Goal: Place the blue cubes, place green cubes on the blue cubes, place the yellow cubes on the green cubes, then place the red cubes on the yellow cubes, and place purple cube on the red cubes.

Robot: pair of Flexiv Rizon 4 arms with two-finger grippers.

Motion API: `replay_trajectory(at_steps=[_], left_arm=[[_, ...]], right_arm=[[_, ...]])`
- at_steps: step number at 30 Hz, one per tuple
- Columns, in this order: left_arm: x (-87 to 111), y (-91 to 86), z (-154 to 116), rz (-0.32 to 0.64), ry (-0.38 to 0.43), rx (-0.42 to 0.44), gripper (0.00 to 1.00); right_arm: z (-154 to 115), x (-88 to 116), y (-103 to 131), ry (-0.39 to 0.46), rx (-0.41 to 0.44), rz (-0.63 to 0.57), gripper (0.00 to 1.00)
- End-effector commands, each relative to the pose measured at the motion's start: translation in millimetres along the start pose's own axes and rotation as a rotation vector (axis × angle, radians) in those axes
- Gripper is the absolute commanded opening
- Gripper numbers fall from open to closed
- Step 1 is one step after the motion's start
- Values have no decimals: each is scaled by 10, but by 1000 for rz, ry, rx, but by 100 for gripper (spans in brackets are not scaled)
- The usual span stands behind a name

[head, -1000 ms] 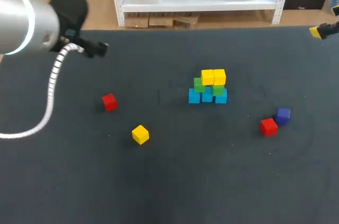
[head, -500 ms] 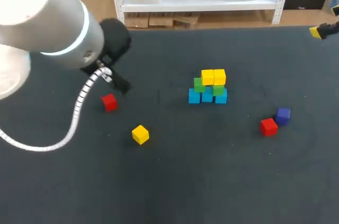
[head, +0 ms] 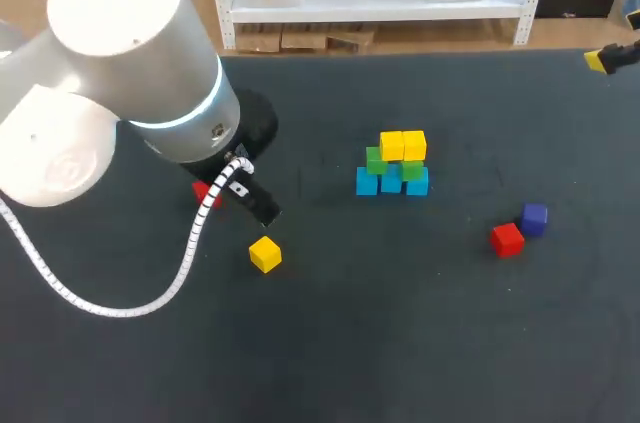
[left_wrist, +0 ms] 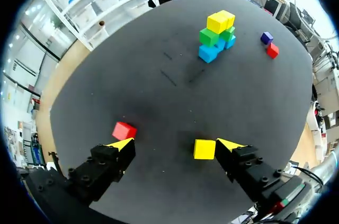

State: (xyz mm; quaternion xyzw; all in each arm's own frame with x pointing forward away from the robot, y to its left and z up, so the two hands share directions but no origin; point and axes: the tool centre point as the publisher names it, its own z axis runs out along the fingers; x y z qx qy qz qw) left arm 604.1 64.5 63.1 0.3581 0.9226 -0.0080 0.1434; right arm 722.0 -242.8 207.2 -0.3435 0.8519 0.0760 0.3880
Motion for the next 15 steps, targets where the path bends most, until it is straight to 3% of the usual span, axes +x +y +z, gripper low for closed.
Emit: replay_trajectory(at_steps=[1, 10, 15], left_arm=[[0, -11, 58, -1, 39, 43, 100], [49, -202, 282, 112, 191, 149, 100], [56, -275, 350, 142, 211, 180, 100]], right_arm=[[-18, 12, 38, 0, 45, 2, 100], [-18, 12, 38, 0, 45, 2, 100], [-18, 12, 38, 0, 45, 2, 100]])
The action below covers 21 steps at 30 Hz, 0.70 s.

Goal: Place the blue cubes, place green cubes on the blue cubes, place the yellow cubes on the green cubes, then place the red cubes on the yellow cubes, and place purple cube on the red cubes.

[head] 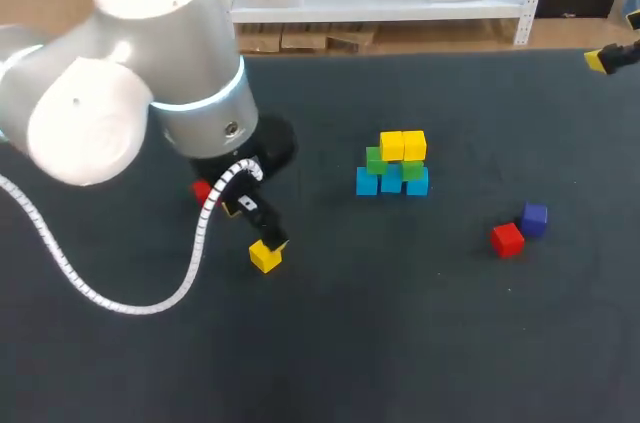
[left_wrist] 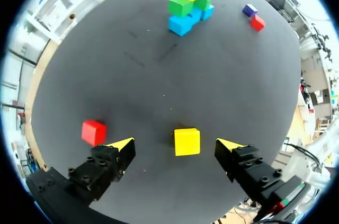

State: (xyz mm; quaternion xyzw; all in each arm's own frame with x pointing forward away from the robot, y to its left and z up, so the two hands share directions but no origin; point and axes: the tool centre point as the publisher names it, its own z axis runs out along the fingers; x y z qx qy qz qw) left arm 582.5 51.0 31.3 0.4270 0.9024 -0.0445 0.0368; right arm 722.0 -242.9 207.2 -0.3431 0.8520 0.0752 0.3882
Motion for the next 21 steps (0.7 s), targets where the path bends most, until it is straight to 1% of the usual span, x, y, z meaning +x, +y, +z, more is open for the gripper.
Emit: replay_trajectory(at_steps=[1, 6, 14, 15, 16, 17, 18, 20, 21], left_arm=[[-109, 17, 86, 16, 51, 19, 100], [-116, 34, 195, 19, 76, 29, 100], [-100, 67, 292, 2, 109, 28, 100], [-98, 66, 294, -2, 112, 29, 93], [-96, 66, 298, -3, 112, 28, 78], [-93, 65, 301, -4, 113, 28, 57], [-91, 63, 304, -5, 114, 29, 51], [-88, 61, 308, -11, 118, 30, 43], [-85, 64, 310, -17, 119, 29, 35]], right_arm=[[-19, 12, 39, 0, 43, 1, 100], [-19, 12, 39, 0, 43, 1, 100], [-19, 12, 39, 0, 43, 1, 100], [-19, 12, 39, 0, 43, 1, 100], [-19, 12, 39, 0, 43, 1, 100], [-19, 12, 39, 0, 43, 1, 100], [-19, 12, 39, 0, 43, 1, 100], [-19, 12, 39, 0, 43, 1, 100], [-19, 12, 39, 0, 43, 1, 100]])
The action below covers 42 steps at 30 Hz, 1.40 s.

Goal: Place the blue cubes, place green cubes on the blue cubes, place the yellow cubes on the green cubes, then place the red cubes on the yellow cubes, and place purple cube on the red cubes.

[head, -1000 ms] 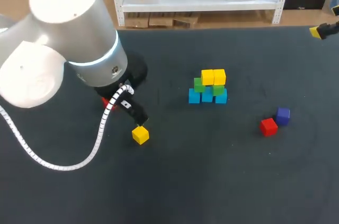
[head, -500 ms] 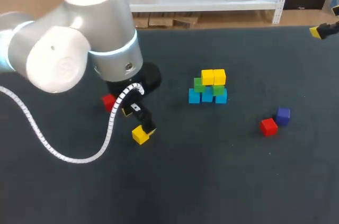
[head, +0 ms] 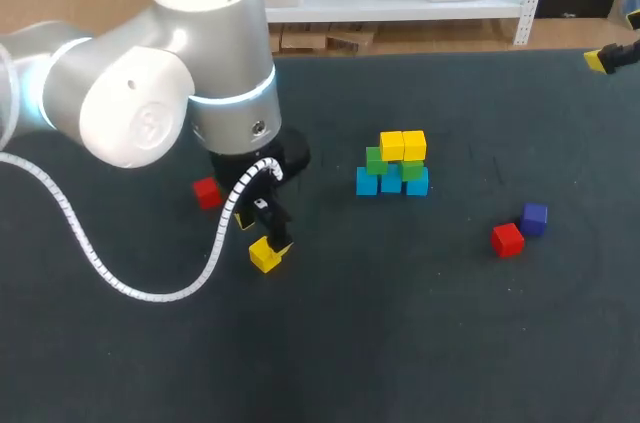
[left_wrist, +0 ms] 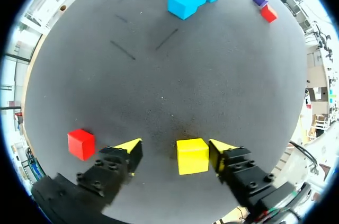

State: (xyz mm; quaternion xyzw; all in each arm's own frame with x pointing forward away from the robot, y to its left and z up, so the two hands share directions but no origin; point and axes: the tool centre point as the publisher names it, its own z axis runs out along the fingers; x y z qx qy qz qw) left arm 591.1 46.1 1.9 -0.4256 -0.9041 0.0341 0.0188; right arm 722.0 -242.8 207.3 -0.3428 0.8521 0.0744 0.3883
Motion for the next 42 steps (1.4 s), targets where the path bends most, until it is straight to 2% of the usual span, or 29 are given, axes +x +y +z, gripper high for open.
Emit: replay_trajectory(at_steps=[1, 2, 3, 8, 14, 15, 16, 17, 27, 33, 36, 38, 42], left_arm=[[-23, 17, 7, -13, 9, -4, 16], [-21, 20, 6, -17, 7, -7, 3], [-17, 23, 3, -25, 5, -4, 0], [-7, 27, -9, -17, 4, -15, 0], [-21, 41, -20, 36, 0, -21, 0], [-21, 43, -19, 40, 0, -21, 13], [-20, 45, -19, 43, 2, -22, 69], [-13, 51, -25, 50, -1, -26, 100], [136, 134, -209, 3, -10, -83, 100], [229, -26, -261, -8, -1, -59, 100], [240, -37, -228, -14, 13, -37, 100], [237, -23, -202, -11, 24, -19, 87], [217, -25, -87, -4, 48, 9, 88]], right_arm=[[-18, 13, 39, 0, 42, 1, 100], [-18, 13, 39, 0, 42, 1, 100], [-18, 13, 39, 0, 42, 1, 100], [-18, 13, 39, 0, 42, 1, 100], [-18, 13, 39, 0, 42, 1, 100], [-18, 13, 39, 0, 42, 1, 100], [-18, 13, 39, 0, 42, 1, 100], [-18, 13, 39, 0, 42, 1, 100], [-18, 13, 39, 0, 42, 1, 100], [-18, 13, 39, 0, 42, 1, 100], [-18, 13, 39, 0, 42, 1, 100], [-18, 13, 39, 0, 42, 1, 100], [-18, 13, 39, 0, 42, 1, 100]])
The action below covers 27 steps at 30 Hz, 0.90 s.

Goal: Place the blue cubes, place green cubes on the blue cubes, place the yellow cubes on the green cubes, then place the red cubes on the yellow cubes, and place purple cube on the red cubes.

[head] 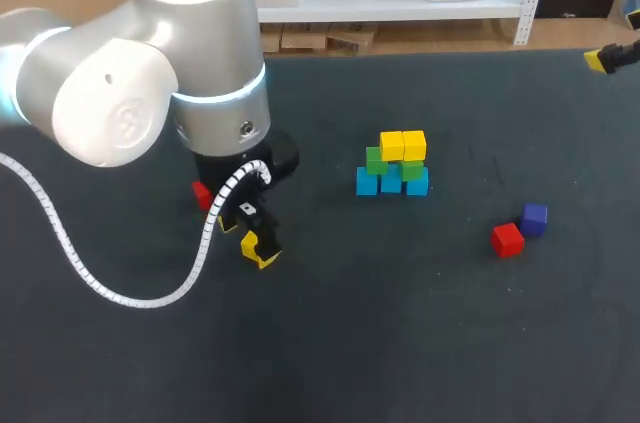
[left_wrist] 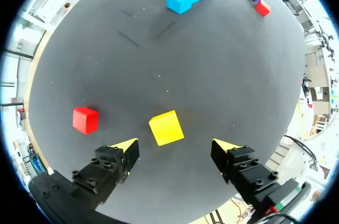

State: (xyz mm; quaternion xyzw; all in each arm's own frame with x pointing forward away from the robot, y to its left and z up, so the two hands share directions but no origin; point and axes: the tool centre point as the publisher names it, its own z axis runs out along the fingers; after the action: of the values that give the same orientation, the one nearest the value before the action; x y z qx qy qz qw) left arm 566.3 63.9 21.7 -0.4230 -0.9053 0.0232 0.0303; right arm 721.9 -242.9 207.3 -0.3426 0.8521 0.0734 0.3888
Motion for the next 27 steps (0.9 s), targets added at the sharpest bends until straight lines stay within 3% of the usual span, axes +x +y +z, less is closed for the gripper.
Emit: replay_trajectory(at_steps=[1, 5, 7, 13, 15, 18, 19, 20, 27], left_arm=[[-92, 74, 116, 3, 17, 19, 88], [-128, 100, 126, 11, 19, -8, 92], [-137, 93, 137, 14, 20, -8, 100], [-154, 109, 174, 13, 23, -12, 98], [-155, 108, 175, 12, 23, -15, 75], [-154, 110, 179, 5, 25, -18, 29], [-154, 110, 179, 4, 25, -20, 19], [-153, 109, 178, 3, 26, -26, 0], [-152, 112, 166, 23, 30, -56, 0]], right_arm=[[-17, 12, 39, 0, 39, 2, 100], [-17, 12, 39, 0, 39, 2, 100], [-17, 12, 39, 0, 39, 2, 100], [-17, 12, 39, 0, 39, 2, 100], [-17, 12, 39, 0, 39, 2, 100], [-17, 12, 39, 0, 39, 2, 100], [-17, 12, 39, 0, 39, 2, 100], [-17, 12, 39, 0, 39, 2, 100], [-17, 12, 39, 0, 39, 2, 100]])
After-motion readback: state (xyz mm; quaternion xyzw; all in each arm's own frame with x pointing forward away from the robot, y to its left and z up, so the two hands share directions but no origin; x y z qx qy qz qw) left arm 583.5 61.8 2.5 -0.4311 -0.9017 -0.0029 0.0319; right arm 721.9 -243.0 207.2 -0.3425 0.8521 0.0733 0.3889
